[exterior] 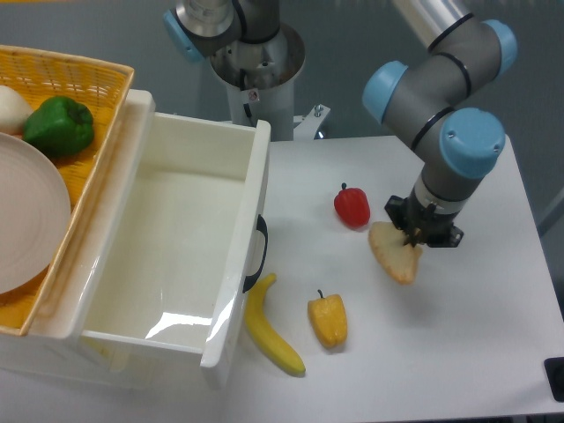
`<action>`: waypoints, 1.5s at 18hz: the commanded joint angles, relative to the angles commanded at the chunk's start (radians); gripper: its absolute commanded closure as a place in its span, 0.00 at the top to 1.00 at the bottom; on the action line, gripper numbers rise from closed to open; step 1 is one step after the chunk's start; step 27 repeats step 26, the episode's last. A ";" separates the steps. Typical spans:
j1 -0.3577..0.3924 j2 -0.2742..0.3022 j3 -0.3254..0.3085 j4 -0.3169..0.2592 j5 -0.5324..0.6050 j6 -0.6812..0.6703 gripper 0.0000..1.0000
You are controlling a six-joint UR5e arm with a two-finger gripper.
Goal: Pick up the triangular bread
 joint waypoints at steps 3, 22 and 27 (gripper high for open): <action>0.017 -0.023 0.057 -0.008 -0.005 0.080 0.00; 0.069 -0.080 0.223 -0.020 -0.075 0.227 0.00; 0.069 -0.080 0.223 -0.020 -0.074 0.229 0.00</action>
